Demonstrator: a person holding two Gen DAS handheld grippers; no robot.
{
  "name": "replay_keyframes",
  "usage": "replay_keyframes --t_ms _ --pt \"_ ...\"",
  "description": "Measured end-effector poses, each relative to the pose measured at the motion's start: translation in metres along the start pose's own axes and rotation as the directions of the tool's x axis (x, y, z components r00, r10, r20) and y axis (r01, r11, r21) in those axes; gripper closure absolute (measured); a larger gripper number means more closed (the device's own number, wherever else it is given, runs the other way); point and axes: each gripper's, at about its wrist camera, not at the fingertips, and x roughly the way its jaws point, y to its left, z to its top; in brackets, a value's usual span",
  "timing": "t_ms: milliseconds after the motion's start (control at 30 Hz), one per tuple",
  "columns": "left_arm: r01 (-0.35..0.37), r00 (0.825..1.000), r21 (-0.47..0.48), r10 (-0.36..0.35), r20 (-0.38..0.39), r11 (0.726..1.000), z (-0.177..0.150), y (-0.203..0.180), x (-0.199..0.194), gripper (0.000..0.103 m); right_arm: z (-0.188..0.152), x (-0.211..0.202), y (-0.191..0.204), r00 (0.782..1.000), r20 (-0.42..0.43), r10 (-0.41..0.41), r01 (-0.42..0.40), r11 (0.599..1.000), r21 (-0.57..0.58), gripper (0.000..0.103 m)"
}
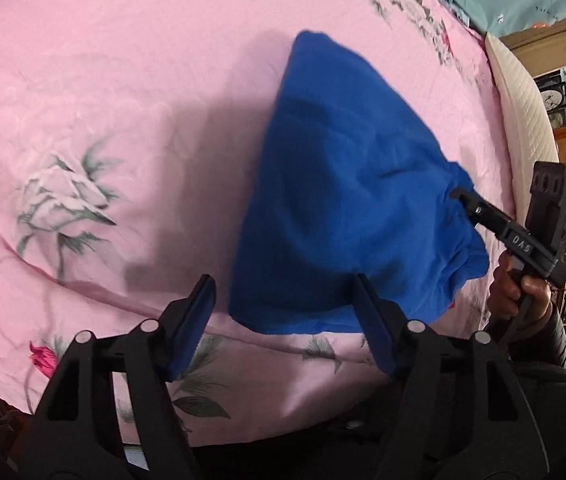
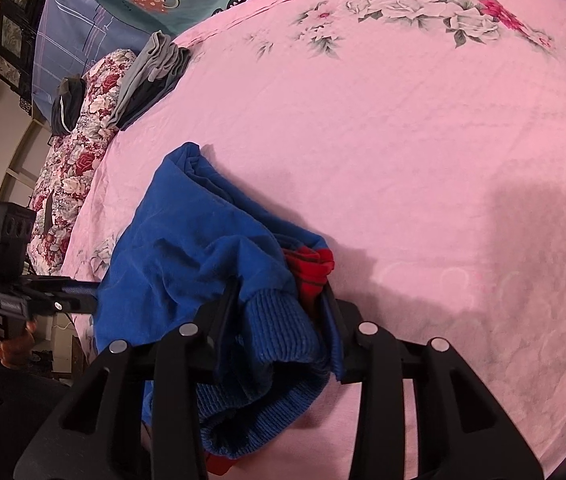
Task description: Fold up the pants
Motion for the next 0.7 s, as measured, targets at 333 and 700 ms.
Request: replay_keyframes --t_ms 333,700 --pt "0.013 1.000 -0.029 -0.013 -0.026 1.000 0.007 0.003 0.013 0.036 0.000 0.000 -0.001 1.000 0.002 -0.001 0.001 1.000 -0.001 0.064" --pt "-0.073 0.997 0.140 0.067 0.049 0.987 -0.002 -0.036 -0.007 0.082 -0.007 -0.009 0.024 0.993 0.065 -0.095 0.103 0.986 -0.134 0.068"
